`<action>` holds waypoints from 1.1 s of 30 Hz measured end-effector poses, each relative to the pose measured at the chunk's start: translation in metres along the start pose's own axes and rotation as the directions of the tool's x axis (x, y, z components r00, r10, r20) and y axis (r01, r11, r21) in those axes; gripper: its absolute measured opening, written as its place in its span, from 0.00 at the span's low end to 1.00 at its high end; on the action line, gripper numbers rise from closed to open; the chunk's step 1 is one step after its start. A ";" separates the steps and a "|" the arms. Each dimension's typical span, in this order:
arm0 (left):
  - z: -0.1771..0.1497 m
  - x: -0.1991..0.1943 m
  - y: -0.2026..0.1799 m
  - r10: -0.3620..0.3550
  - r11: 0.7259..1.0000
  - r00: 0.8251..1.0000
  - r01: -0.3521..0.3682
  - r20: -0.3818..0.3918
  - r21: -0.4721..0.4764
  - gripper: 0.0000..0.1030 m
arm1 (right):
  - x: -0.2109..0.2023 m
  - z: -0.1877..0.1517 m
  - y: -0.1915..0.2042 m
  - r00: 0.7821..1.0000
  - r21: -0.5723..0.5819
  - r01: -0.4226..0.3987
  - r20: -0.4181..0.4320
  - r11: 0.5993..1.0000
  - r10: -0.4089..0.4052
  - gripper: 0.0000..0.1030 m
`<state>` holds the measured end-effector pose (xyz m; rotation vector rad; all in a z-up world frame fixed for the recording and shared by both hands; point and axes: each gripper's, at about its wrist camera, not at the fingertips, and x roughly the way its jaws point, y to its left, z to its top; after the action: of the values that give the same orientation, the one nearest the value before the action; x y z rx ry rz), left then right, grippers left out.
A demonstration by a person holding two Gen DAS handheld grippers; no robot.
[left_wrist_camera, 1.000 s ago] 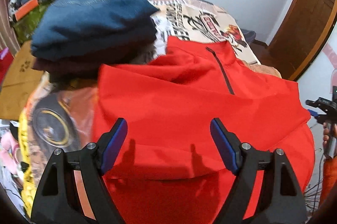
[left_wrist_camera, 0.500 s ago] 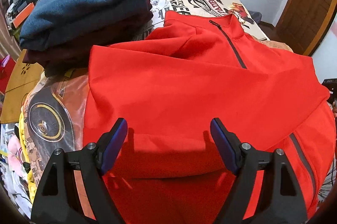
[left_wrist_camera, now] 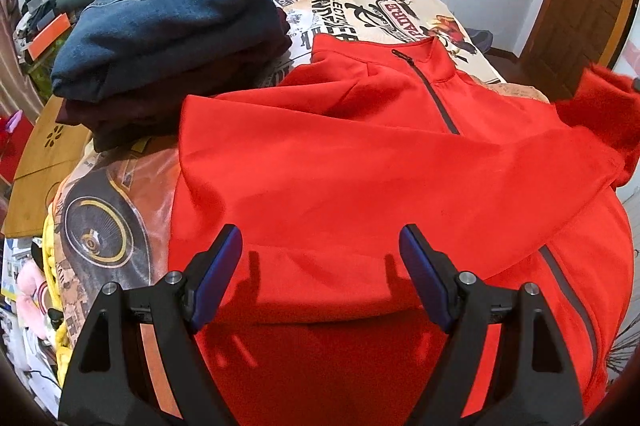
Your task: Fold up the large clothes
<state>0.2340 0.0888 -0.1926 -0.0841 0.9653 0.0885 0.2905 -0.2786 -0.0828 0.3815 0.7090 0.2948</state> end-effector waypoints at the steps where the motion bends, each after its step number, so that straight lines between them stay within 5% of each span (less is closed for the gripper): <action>1: -0.001 0.000 0.000 0.002 1.000 1.000 -0.002 -0.002 0.001 0.78 | 0.002 -0.004 0.009 1.000 -0.024 -0.014 -0.015 1.000 0.014 0.07; 4: -0.005 -0.002 0.002 0.006 1.000 1.000 -0.006 -0.006 0.006 0.78 | 0.020 -0.027 0.043 0.992 -0.123 -0.043 -0.121 0.992 0.028 0.11; 9: -0.012 -0.008 0.003 0.020 1.000 1.000 -0.020 -0.002 0.022 0.78 | 0.042 -0.054 0.055 0.958 -0.115 -0.115 -0.277 0.987 0.080 0.11; 12: -0.017 -0.011 0.003 0.031 0.999 1.000 -0.031 -0.003 0.035 0.78 | 0.041 -0.053 0.056 0.958 -0.121 -0.109 -0.278 0.987 0.072 0.15; 14: -0.018 -0.012 0.003 0.033 0.999 0.999 -0.033 -0.001 0.035 0.78 | 0.035 -0.047 0.052 0.967 -0.118 -0.077 -0.251 0.990 0.045 0.33; 17: -0.019 -0.014 0.005 0.031 0.999 1.000 -0.031 0.002 0.020 0.78 | 0.020 -0.032 0.035 0.986 -0.058 -0.020 -0.169 0.998 0.010 0.60; 23: -0.016 -0.016 0.005 0.016 1.000 1.000 -0.016 0.012 -0.005 0.78 | 0.014 -0.011 -0.028 0.993 0.157 0.076 -0.102 0.985 -0.060 0.60; 33: -0.019 -0.006 -0.003 0.016 1.000 1.000 -0.016 -0.010 -0.007 0.78 | 0.083 -0.043 -0.139 0.959 0.489 0.209 -0.270 0.847 -0.081 0.60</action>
<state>0.2154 0.0835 -0.1980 -0.0835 0.9757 0.1062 0.3397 -0.3607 -0.2203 0.8079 1.0544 -0.0049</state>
